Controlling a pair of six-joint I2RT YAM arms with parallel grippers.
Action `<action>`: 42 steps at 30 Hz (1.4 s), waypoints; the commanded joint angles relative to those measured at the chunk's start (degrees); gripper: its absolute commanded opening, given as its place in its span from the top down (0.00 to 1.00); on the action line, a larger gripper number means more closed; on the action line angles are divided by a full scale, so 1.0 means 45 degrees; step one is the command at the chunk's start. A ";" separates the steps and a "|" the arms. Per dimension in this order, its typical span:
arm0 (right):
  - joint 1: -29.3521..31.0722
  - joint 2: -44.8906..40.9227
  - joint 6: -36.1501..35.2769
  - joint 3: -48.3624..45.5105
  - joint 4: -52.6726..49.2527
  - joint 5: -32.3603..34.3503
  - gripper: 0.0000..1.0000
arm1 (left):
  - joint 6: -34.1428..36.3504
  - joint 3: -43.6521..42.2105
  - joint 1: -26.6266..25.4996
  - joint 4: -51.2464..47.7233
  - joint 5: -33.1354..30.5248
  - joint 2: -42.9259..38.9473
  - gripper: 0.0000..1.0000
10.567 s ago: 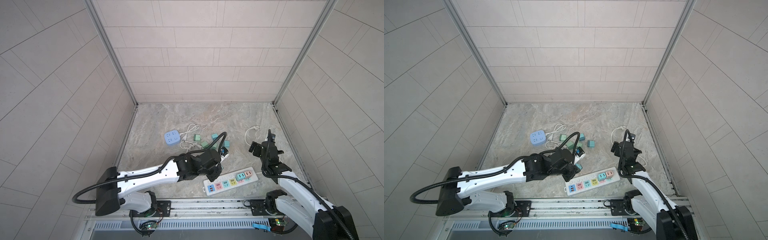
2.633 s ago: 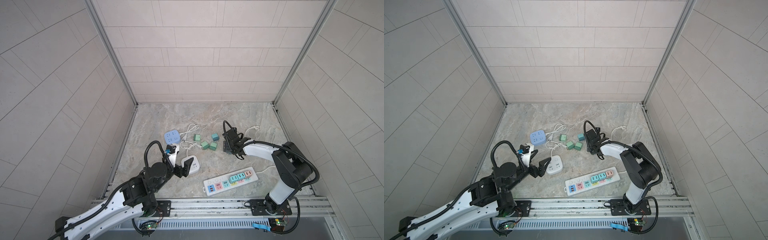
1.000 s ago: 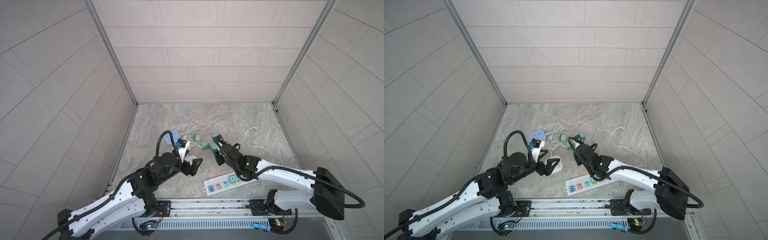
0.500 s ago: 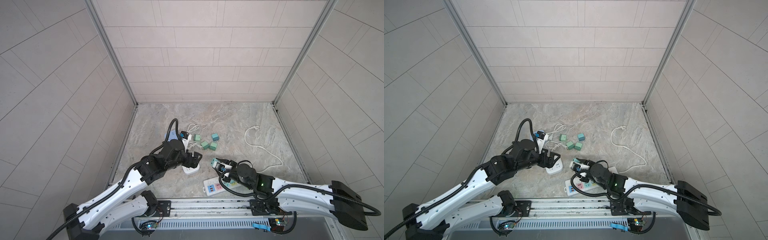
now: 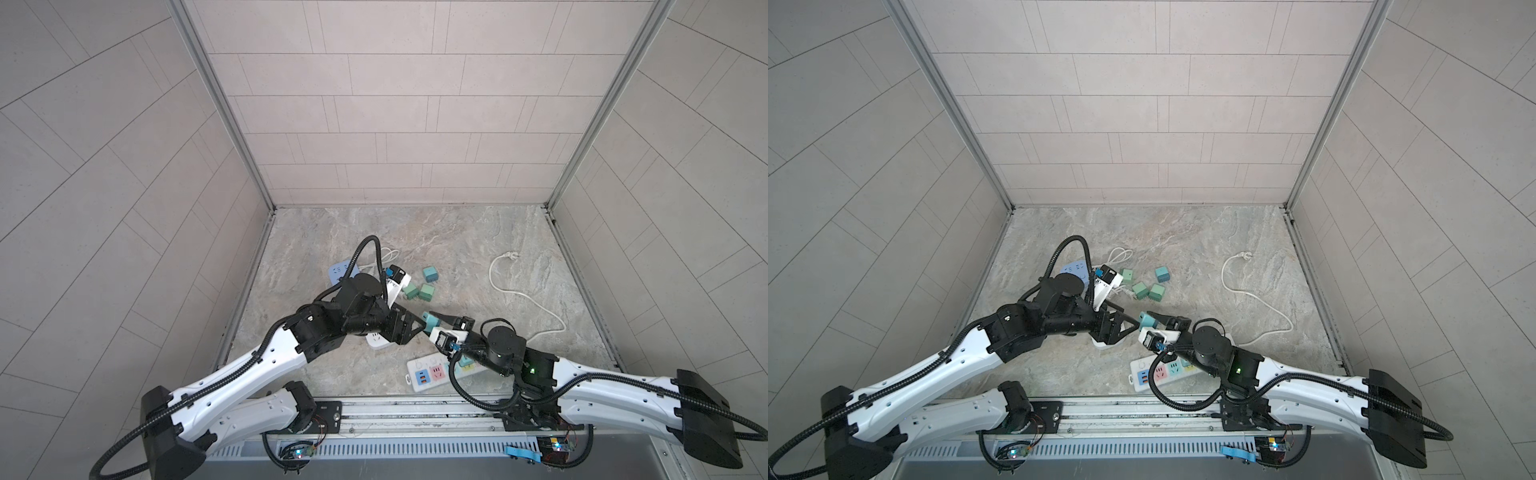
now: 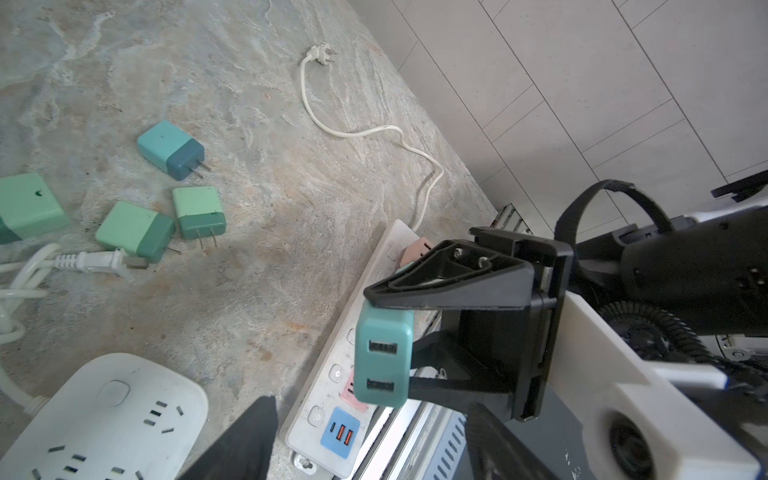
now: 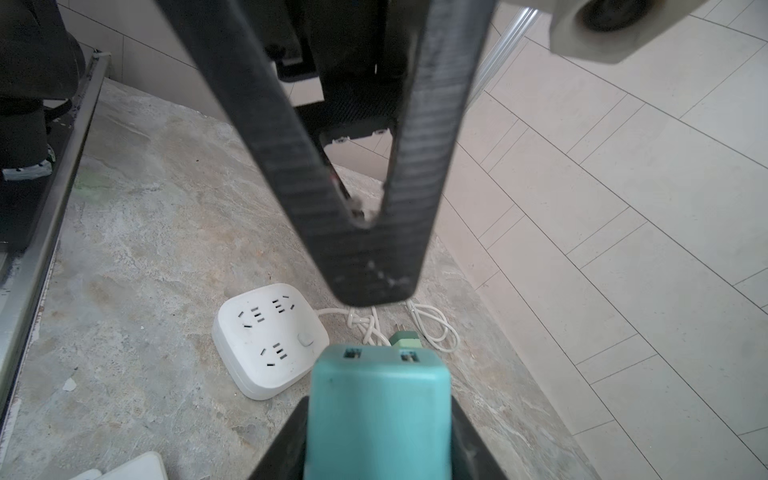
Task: Insert the plug
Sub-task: 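Grasp the teal adapter with the left gripper from the right gripper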
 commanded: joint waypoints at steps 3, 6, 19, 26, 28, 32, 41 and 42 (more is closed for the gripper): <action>0.0061 -0.0175 -0.0115 0.0576 0.0475 -0.0616 0.96 | 0.0176 0.0293 -0.0271 0.0682 0.0358 0.0058 0.23; 0.0081 -0.0459 -0.0001 0.0547 0.0498 -0.0940 0.96 | 0.0162 0.0168 -0.0355 0.0890 0.0151 0.0149 0.23; 0.0246 -0.0503 -0.0227 0.0981 0.0286 -0.1273 0.95 | 0.0259 0.0103 -0.0714 0.1319 0.0062 0.0548 0.33; 0.0237 0.0043 -0.0322 0.1326 0.0303 -0.1248 0.95 | 0.0328 0.0039 -0.0959 0.1332 0.0143 0.0874 0.46; 0.0237 0.0153 -0.0437 0.1414 0.0278 -0.1233 0.95 | 0.0351 0.0044 -0.1018 0.1314 0.0160 0.0935 0.49; 0.0237 0.0332 -0.0723 0.1828 -0.0215 -0.1158 0.95 | 0.0384 0.0041 -0.1069 0.1313 0.0084 0.0829 0.55; 0.0237 0.0545 -0.0909 0.2148 -0.0878 -0.1245 0.95 | 0.0376 0.0043 -0.1134 0.1372 0.0131 0.0772 0.68; 0.0246 0.0597 -0.0894 0.2176 -0.0941 -0.1192 0.95 | 0.0371 0.0042 -0.1135 0.1338 0.0123 0.0762 0.71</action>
